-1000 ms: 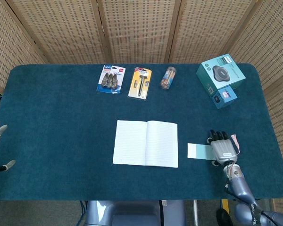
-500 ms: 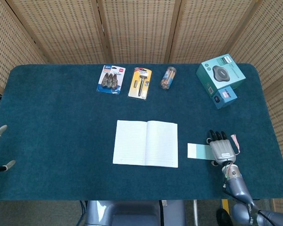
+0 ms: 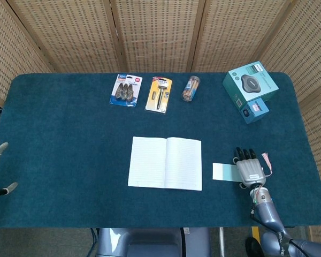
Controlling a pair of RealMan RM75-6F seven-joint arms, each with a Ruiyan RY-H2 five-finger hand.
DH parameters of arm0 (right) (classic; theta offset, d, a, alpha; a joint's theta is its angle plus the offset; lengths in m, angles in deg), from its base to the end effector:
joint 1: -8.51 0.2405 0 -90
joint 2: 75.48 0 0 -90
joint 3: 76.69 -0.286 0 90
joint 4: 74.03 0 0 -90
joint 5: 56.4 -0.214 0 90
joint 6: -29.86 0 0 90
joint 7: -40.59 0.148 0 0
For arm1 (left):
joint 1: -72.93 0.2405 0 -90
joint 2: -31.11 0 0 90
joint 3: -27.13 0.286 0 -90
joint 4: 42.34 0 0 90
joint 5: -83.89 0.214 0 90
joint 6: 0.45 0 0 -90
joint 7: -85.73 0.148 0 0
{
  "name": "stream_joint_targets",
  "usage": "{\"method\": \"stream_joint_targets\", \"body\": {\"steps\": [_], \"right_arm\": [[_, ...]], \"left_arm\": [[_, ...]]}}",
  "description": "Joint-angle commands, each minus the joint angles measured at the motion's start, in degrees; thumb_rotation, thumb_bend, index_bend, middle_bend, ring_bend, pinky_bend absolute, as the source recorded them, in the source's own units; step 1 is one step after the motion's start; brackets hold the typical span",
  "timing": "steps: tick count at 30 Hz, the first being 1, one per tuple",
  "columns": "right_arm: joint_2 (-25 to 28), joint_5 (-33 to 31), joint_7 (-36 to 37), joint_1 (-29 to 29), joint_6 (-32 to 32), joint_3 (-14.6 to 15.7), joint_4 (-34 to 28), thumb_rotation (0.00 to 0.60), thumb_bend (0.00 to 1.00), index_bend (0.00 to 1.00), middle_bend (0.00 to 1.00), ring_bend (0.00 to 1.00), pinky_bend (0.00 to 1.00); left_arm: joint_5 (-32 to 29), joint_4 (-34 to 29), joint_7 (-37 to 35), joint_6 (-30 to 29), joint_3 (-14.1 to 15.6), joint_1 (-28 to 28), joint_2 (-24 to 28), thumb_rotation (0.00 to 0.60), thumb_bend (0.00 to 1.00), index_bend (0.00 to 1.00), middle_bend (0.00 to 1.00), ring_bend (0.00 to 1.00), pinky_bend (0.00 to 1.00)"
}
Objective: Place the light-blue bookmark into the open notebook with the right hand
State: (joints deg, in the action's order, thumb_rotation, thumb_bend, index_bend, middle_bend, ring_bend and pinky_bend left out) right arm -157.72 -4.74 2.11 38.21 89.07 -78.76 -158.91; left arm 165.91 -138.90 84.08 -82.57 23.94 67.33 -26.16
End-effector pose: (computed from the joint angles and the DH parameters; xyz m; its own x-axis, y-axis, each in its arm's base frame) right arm -0.3142 -0.3056 0.0180 0.6710 -0.3960 0.6268 -0.7123 -0.1099 0.6932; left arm -0.3405 0.1922 0.2009 0.4028 0.0380 0.9145 0.9135 0.0457 -0.4042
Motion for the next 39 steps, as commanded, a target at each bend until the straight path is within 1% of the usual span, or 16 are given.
{"method": "stream_joint_targets", "body": {"steps": [1,7,11,13,17,23,31,39], "right_arm": [[-0.16,0.18,0.18,0.06,-0.08,0.03,0.31,0.6,0.0,0.35,0.0,0.0,0.0],[-0.46,1.05,0.83,0.01,0.08,0.15,0.84,0.6,0.01,0.46,0.0,0.0,0.0],[-0.71,1.39,1.57,-0.08,0.05,0.06,1.08,0.6,0.05,0.55,0.0,0.0,0.0],[-0.75,1.85,1.73,-0.1,0.13,0.17,1.14,0.6,0.06,0.58,0.0,0.0,0.0],[-0.69,2.63,2.18,-0.21,0.25,0.33,1.15,0.6,0.12,0.62,0.0,0.0,0.0],[-0.78,3.81,2.91,-0.5,0.97,0.3,1.45,0.6,0.16,0.65,0.0,0.0,0.0],[-0.85,5.51,3.86,-0.99,2.01,0.16,1.73,0.6,0.16,0.67,0.0,0.0,0.0],[0.07,7.48,4.87,-1.7,3.73,-0.16,0.58,0.6,0.16,0.67,0.0,0.0,0.0]], "left_arm": [[0.03,0.0,-0.08,0.02,0.02,-0.01,0.02,0.6,0.0,0.0,0.0,0.0,0.0],[0.23,0.01,-0.07,0.03,0.12,-0.01,-0.01,0.6,0.0,0.0,0.0,0.0,0.0],[0.24,-0.03,-0.01,0.14,0.14,-0.07,-0.02,0.6,0.0,0.0,0.0,0.0,0.0],[0.22,-0.05,0.0,0.14,0.14,-0.08,-0.02,0.6,0.0,0.0,0.0,0.0,0.0],[0.25,-0.08,-0.05,0.1,0.16,-0.05,0.01,0.6,0.0,0.0,0.0,0.0,0.0],[0.44,-0.02,-0.24,0.03,0.25,0.0,0.04,0.6,0.0,0.0,0.0,0.0,0.0],[0.56,0.03,-0.28,-0.09,0.31,0.06,-0.01,0.6,0.0,0.0,0.0,0.0,0.0],[0.48,0.08,-0.64,-0.13,0.29,0.12,0.11,0.6,0.0,0.0,0.0,0.0,0.0]]}}
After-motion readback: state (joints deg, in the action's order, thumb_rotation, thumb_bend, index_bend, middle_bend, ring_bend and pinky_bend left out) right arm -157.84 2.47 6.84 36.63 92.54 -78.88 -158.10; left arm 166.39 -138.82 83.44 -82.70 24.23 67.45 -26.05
